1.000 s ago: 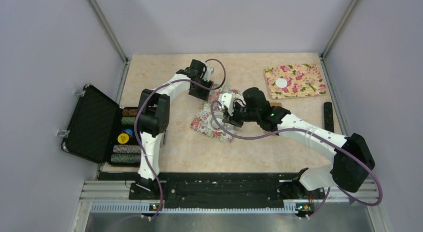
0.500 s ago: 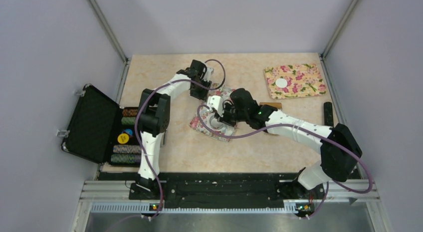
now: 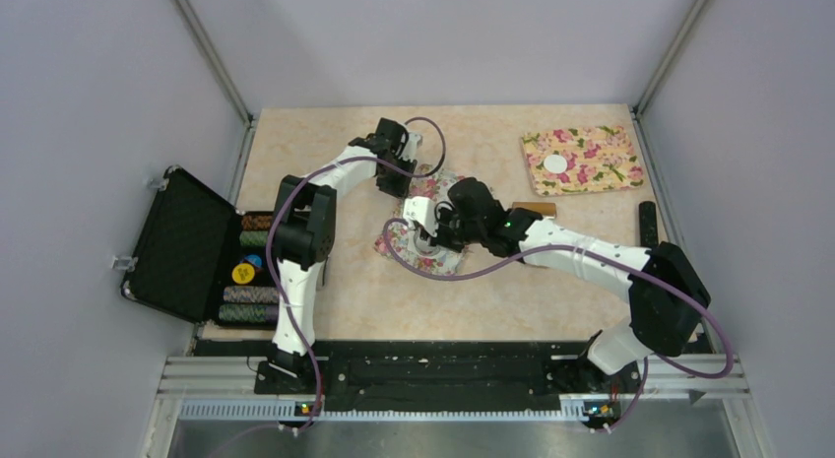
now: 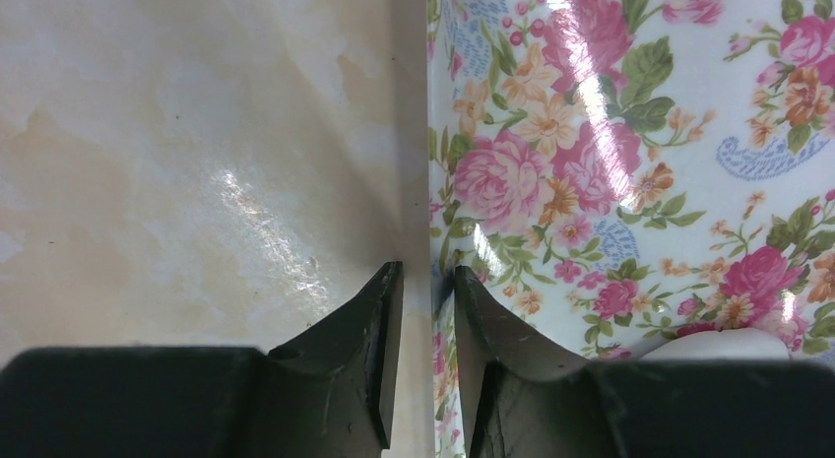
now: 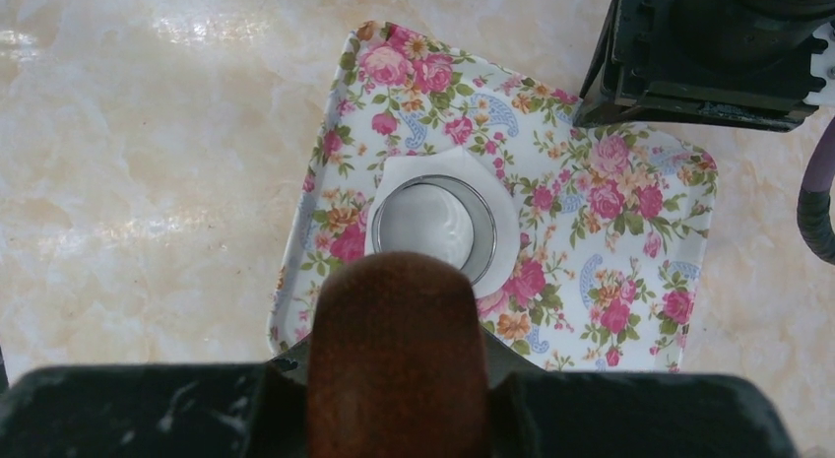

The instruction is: Roll out the dumpling wrappers from the dough

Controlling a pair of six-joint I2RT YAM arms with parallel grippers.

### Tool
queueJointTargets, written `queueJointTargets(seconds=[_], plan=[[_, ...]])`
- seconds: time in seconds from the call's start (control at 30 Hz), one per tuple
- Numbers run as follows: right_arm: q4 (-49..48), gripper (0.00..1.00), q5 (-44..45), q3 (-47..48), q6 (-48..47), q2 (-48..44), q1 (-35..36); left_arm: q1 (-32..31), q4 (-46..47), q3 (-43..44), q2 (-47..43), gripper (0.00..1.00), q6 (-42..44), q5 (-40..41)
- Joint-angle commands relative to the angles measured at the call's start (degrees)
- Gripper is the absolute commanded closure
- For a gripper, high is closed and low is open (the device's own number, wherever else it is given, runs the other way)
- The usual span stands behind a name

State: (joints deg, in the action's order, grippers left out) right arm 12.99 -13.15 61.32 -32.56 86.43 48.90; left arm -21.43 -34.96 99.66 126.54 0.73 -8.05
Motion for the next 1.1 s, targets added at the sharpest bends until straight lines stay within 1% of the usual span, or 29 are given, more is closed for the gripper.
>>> queueJointTargets(seconds=[0.0, 0.13, 0.23, 0.27, 0.6, 0.87, 1.07], plan=[[3.23, 1.0, 0.79, 2.7, -3.07, 0.67, 1.17, -0.06, -0.66, -0.14, 0.23, 0.72, -0.62, -0.84], [5.52, 1.0, 1.53, 2.69, -4.65, 1.55, 1.37, -0.08, -0.72, -0.16, 0.26, 0.86, -0.56, -0.69], [5.8, 1.0, 2.73, 2.21, -5.56, 1.93, 1.41, -0.09, -0.72, -0.25, 0.15, 0.98, -0.56, -0.49], [5.81, 1.0, 3.22, 2.12, -5.89, 1.93, 1.37, -0.02, -0.72, -0.25, 0.16, 1.0, -0.56, -0.41], [6.42, 1.0, 8.52, 1.8, -8.68, 1.65, 1.38, -0.06, -0.72, -0.41, 0.26, 1.0, -0.42, -0.83], [-2.26, 1.0, 12.54, -0.82, -6.15, 2.01, 1.39, -0.02, -0.7, -0.76, -0.15, 1.0, -0.38, -1.48], [-2.07, 1.0, 12.38, 1.62, -4.29, 0.29, 1.37, -0.05, -0.73, -0.78, -0.22, 1.0, -0.47, -1.73]])
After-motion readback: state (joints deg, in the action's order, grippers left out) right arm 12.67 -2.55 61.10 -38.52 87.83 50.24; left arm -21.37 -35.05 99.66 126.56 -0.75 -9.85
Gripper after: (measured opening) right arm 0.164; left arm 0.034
